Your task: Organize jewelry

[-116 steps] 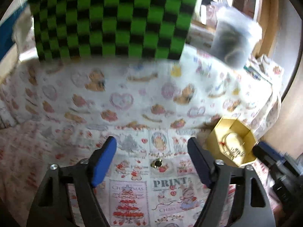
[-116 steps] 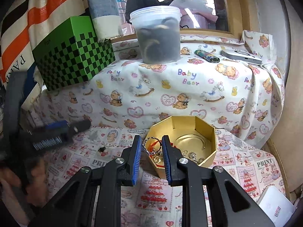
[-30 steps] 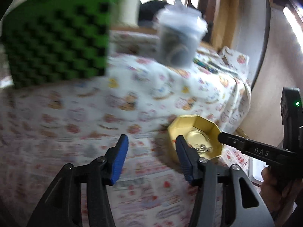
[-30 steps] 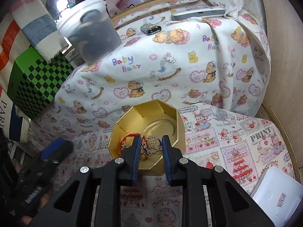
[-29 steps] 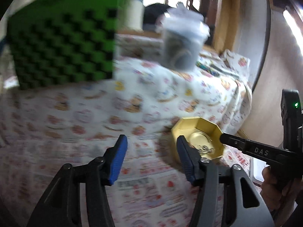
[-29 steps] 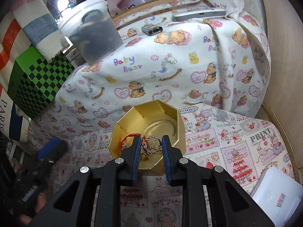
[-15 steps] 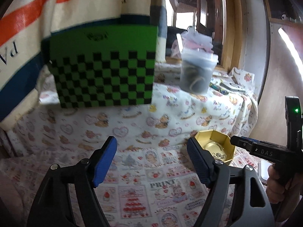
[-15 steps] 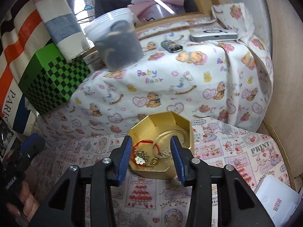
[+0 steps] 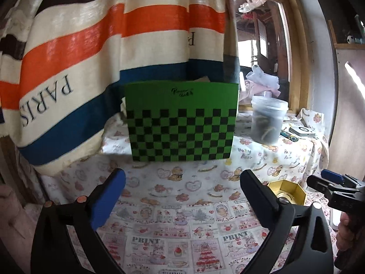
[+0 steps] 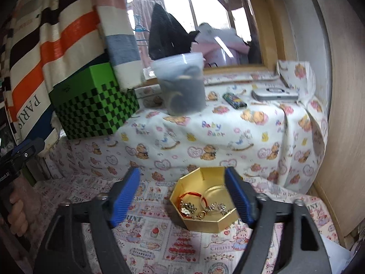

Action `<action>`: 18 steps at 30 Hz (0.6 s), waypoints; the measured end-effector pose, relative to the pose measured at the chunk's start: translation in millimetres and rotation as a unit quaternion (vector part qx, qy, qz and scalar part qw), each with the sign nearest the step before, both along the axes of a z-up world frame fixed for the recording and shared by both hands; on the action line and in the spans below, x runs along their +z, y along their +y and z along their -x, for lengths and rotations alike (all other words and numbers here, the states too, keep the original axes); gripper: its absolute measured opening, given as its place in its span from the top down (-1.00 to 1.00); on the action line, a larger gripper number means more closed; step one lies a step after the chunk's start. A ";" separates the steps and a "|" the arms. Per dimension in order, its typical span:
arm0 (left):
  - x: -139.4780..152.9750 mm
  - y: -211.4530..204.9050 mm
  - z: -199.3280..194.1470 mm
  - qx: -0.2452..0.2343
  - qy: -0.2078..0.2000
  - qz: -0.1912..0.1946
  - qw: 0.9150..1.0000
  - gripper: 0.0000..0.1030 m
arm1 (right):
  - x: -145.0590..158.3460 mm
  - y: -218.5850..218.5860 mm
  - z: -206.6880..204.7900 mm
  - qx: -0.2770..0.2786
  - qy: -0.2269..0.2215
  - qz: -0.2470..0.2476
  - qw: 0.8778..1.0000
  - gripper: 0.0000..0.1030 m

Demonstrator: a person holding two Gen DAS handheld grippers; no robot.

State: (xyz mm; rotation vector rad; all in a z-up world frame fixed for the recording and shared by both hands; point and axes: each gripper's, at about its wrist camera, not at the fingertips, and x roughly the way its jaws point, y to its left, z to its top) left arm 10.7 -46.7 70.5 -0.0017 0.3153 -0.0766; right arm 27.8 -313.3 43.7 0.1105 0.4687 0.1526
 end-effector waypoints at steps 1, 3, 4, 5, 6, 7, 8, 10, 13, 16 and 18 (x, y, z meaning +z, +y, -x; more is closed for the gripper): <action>-3.5 0.7 1.5 -0.001 0.001 0.002 1.000 -0.99 | 0.1 1.5 1.2 0.000 -0.003 0.002 1.000 -0.64; -13.0 0.6 4.2 -0.006 -0.001 0.006 1.000 -0.99 | -0.7 3.4 3.0 0.001 -0.010 0.000 1.000 -0.66; -19.0 1.3 5.4 -0.009 -0.002 0.015 1.000 -0.99 | -1.8 3.6 3.3 0.000 -0.010 -0.002 1.000 -0.68; -24.2 2.3 5.8 -0.014 -0.001 0.026 1.000 -0.99 | -3.1 4.4 3.3 -0.002 -0.011 -0.002 1.000 -0.69; -30.5 3.4 6.2 -0.021 -0.002 0.037 0.999 -0.99 | -4.7 5.7 3.5 -0.005 -0.014 0.000 1.000 -0.69; -35.2 2.5 5.7 -0.022 -0.003 0.039 0.999 -0.99 | -6.1 7.2 3.6 -0.007 -0.018 0.001 1.000 -0.72; -39.8 1.4 6.4 -0.017 -0.006 0.033 0.999 -0.99 | -7.8 8.5 3.9 -0.009 -0.022 0.003 1.000 -0.75; -47.4 -1.4 8.9 -0.008 -0.015 0.014 1.000 -0.99 | -12.0 12.1 3.9 -0.012 -0.026 0.007 1.000 -0.80; -58.2 0.7 13.1 0.010 -0.036 -0.002 0.999 -0.99 | -18.3 15.8 2.3 -0.010 -0.028 0.007 1.000 -1.00; -63.7 9.5 13.8 0.012 -0.031 0.018 0.999 -0.99 | -24.4 20.2 -0.4 -0.013 -0.022 0.013 1.000 -1.00; -64.7 11.7 13.6 0.016 -0.032 0.020 0.999 -0.99 | -27.8 23.6 -0.3 -0.017 -0.028 0.022 0.999 -1.00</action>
